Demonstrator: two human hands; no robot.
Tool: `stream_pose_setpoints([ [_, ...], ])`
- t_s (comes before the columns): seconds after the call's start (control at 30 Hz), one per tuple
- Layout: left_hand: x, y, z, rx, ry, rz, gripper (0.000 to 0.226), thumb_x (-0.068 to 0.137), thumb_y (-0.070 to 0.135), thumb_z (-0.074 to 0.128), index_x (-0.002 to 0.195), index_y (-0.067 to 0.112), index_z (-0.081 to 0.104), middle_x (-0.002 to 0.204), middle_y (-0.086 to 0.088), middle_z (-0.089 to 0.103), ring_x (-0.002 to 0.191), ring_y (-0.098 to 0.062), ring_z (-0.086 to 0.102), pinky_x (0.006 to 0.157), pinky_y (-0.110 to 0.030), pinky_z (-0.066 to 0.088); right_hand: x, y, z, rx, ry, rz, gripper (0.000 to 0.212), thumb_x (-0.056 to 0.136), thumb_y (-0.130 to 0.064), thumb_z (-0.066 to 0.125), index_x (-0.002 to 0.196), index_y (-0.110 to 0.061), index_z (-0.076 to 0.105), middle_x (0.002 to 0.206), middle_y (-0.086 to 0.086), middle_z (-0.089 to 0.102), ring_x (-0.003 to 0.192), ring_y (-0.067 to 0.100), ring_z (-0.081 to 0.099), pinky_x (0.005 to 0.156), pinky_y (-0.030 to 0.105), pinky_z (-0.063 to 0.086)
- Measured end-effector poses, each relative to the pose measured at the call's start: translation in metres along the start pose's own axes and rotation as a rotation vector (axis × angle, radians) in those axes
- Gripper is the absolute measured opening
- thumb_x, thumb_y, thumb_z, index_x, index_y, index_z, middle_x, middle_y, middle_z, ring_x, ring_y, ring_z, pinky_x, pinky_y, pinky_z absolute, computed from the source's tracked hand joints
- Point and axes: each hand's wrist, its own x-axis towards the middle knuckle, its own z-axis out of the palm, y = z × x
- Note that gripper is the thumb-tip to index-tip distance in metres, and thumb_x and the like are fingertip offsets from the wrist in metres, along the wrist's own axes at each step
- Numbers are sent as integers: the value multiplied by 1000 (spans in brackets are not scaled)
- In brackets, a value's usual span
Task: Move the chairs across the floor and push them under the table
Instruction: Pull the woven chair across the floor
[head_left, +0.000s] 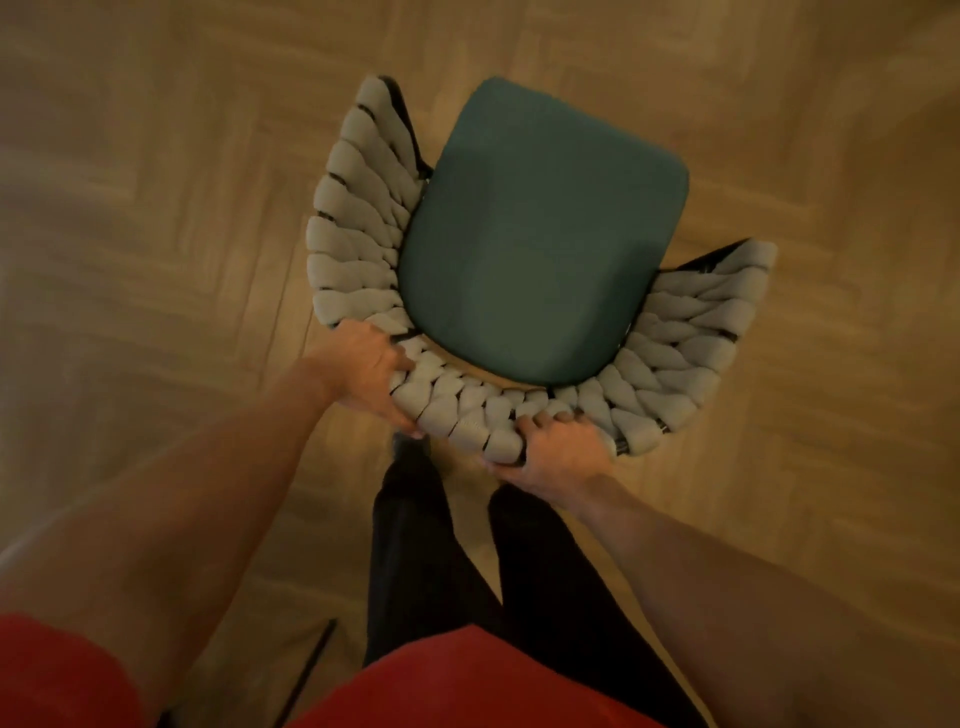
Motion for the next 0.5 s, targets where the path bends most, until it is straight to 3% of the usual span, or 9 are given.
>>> stream_pose_setpoints([
  [0.13,-21,28,21,-90,-6,-77,138,41,121,15,141,39,61,119,8,72,106,-22,64,76,-36,49,-7,14,9,-81,-31,-112,96,86,-97,24,138,-24,60,133,4,67,120,32,62,96,47,49],
  [0.37,-23,90,35,-181,-5,-198,137,39,121,10,124,33,71,102,6,73,84,-23,63,78,-39,54,-18,67,12,-203,15,-254,95,84,-98,24,133,-28,65,124,-4,71,113,25,66,91,43,54],
  [0.5,-18,124,37,-242,29,-281,130,41,121,12,113,31,73,90,5,70,75,-22,61,72,-38,54,-17,99,12,-270,60,-331,94,84,-99,26,132,-29,66,120,-6,72,109,21,68,87,40,55],
])
